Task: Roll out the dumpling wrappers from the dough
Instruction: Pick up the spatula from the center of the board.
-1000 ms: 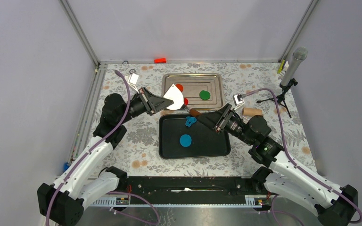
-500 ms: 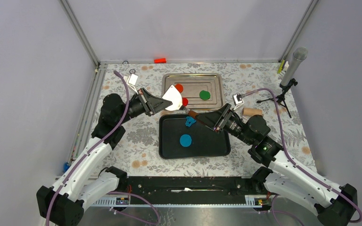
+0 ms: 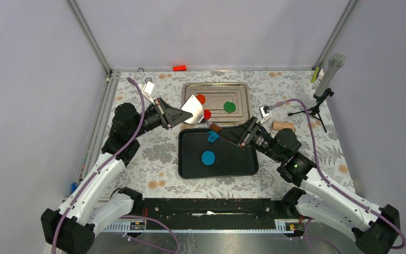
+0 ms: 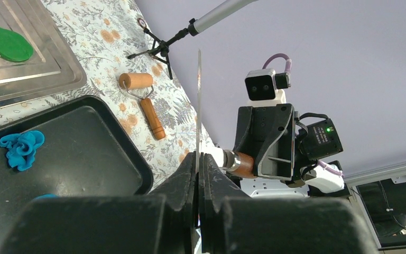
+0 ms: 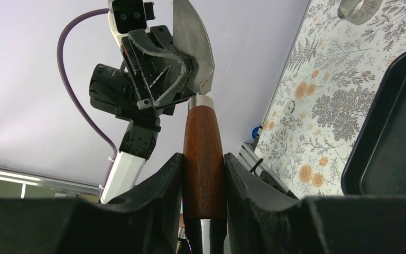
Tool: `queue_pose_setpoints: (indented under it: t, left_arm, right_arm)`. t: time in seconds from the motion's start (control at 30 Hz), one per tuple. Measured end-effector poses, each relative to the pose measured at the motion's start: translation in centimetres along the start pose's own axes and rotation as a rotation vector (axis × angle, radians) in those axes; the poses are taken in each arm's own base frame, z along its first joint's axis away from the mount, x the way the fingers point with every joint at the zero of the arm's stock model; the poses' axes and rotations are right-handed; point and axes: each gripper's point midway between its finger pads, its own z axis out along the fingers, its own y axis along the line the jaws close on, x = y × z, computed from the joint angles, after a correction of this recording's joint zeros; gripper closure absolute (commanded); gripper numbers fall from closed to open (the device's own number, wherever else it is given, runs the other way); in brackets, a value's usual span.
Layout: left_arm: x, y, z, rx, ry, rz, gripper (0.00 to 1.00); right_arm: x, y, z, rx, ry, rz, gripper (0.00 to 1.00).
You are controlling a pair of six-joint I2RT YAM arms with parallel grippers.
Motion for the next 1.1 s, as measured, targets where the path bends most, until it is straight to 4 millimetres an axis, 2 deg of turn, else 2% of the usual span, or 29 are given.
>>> queue_pose_setpoints:
  t: [0.03, 0.17, 0.23, 0.33, 0.43, 0.53, 0.57, 0.6, 0.7, 0.73, 0.83, 0.87, 0.9, 0.93, 1.1]
  left_arm:
    - [0.0, 0.0, 0.0, -0.001, 0.0, -0.001, 1.0]
    - [0.0, 0.1, 0.0, -0.002, -0.001, -0.004, 1.0]
    - [-0.1, 0.2, 0.0, -0.005, -0.003, -0.005, 1.0]
    - [-0.1, 0.7, 0.2, -0.021, -0.001, -0.012, 1.0]
    - [-0.1, 1.0, 0.3, -0.027, 0.0, -0.02, 1.0]
    - [-0.2, 0.9, 0.3, -0.028, -0.002, -0.027, 1.0]
    - [-0.2, 0.9, 0.3, -0.029, -0.003, -0.031, 1.0]
    - [-0.2, 0.9, 0.3, -0.03, -0.005, -0.035, 1.0]
    - [-0.2, 1.0, 0.3, -0.032, -0.005, -0.037, 1.0]
    - [-0.2, 1.0, 0.3, -0.033, -0.004, -0.04, 0.9]
    - [0.2, 1.2, 0.3, -0.044, 0.01, -0.045, 0.29]
    - [0.4, 1.4, 0.2, -0.054, 0.019, -0.052, 0.15]
    - [0.7, 1.6, 0.2, -0.066, 0.028, -0.061, 0.07]
    - [0.9, 1.8, 0.1, -0.08, 0.038, -0.071, 0.02]
    - [1.1, 2.8, -0.4, -0.164, 0.061, -0.075, 0.01]
  right_arm:
    - [0.0, 0.0, 0.0, 0.001, 0.0, 0.0, 0.8]
    - [0.0, -0.1, 0.1, 0.002, 0.003, 0.001, 0.52]
    - [0.1, -0.2, 0.2, 0.002, 0.007, 0.005, 0.49]
    - [0.5, -0.2, 0.4, -0.002, 0.026, 0.005, 0.53]
    - [0.5, -0.5, 0.5, 0.006, 0.03, 0.006, 0.64]
    - [0.5, -0.6, 0.5, 0.009, 0.031, 0.005, 0.85]
    - [0.5, -0.5, 0.5, 0.008, 0.03, 0.007, 0.96]
    - [0.5, -0.5, 0.5, 0.008, 0.03, 0.013, 1.0]
    - [0.4, -0.5, 0.5, 0.009, 0.024, 0.015, 1.0]
    - [0.3, -0.5, 0.4, 0.01, 0.019, 0.017, 1.0]
    - [0.1, -0.7, 0.1, 0.02, -0.002, 0.023, 1.0]
    - [-0.1, -0.9, -0.1, 0.033, -0.011, 0.025, 1.0]
    - [-0.2, -1.1, -0.2, 0.05, -0.021, 0.027, 1.0]
    - [-0.3, -1.5, -0.3, 0.07, -0.027, 0.027, 1.0]
    - [0.0, -4.1, -0.9, 0.246, 0.003, -0.012, 1.0]
